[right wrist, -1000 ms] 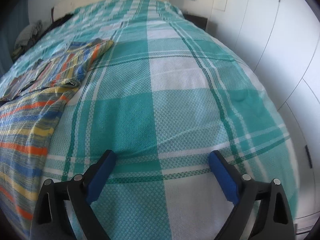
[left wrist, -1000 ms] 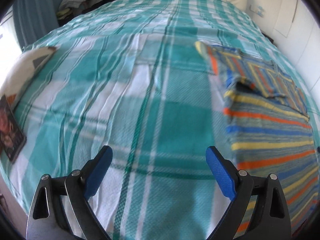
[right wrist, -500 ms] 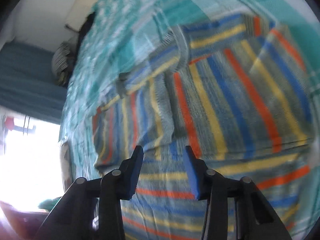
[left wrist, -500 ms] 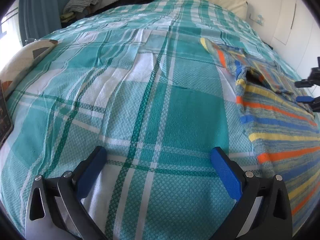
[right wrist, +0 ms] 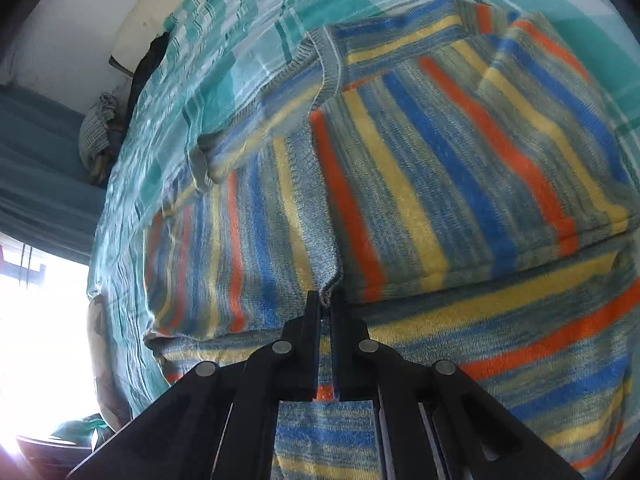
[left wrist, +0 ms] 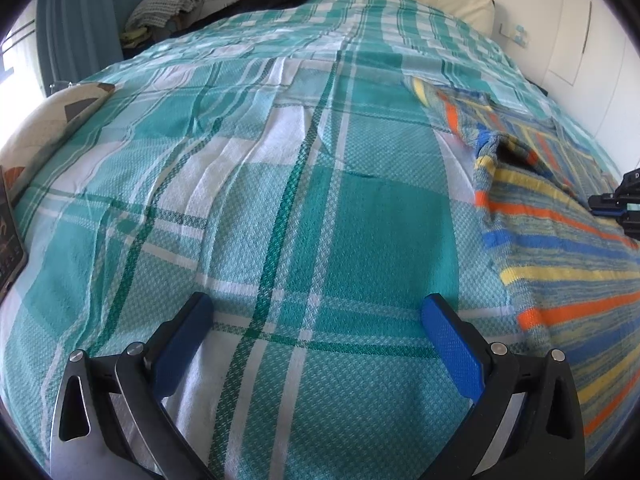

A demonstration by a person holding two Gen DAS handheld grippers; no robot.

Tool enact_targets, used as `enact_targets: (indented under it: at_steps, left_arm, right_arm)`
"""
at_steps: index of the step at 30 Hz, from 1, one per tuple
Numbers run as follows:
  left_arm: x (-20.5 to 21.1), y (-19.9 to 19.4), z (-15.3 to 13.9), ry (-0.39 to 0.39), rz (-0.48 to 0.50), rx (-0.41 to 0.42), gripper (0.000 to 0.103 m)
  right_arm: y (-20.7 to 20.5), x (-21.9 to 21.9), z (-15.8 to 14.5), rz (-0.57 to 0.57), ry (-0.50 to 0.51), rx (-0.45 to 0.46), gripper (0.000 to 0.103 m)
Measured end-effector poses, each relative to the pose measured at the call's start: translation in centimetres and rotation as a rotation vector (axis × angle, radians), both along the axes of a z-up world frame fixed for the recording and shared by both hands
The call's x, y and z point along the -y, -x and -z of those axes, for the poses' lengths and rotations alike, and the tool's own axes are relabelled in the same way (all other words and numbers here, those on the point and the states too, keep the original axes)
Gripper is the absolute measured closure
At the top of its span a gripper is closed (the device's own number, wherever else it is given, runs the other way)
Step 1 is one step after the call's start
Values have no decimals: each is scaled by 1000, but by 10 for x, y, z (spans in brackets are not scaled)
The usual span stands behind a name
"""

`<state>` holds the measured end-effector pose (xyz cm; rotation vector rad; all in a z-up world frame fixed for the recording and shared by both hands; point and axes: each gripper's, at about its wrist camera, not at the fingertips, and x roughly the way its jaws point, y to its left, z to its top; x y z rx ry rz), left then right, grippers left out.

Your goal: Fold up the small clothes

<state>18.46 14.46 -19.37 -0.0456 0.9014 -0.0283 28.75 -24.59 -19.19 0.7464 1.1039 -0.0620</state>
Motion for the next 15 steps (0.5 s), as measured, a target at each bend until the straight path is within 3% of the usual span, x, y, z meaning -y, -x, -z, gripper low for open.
enact_targets:
  at_steps: [2, 4, 6, 10, 15]
  left_arm:
    - [0, 0, 0, 2, 0, 0, 0]
    - [0, 0, 0, -2, 0, 0, 0]
    - [0, 0, 0, -4, -1, 0, 0]
    - [0, 0, 0, 0, 0, 0, 0]
    - [0, 0, 0, -6, -3, 0, 0]
  right_arm:
    - [4, 2, -3, 2, -18, 16, 89]
    - [15, 6, -14, -14, -11, 36, 61]
    - [28, 13, -30, -45, 28, 82, 48]
    - [74, 32, -63, -152, 199, 190, 35]
    - [141, 70, -65, -192, 532, 189, 34]
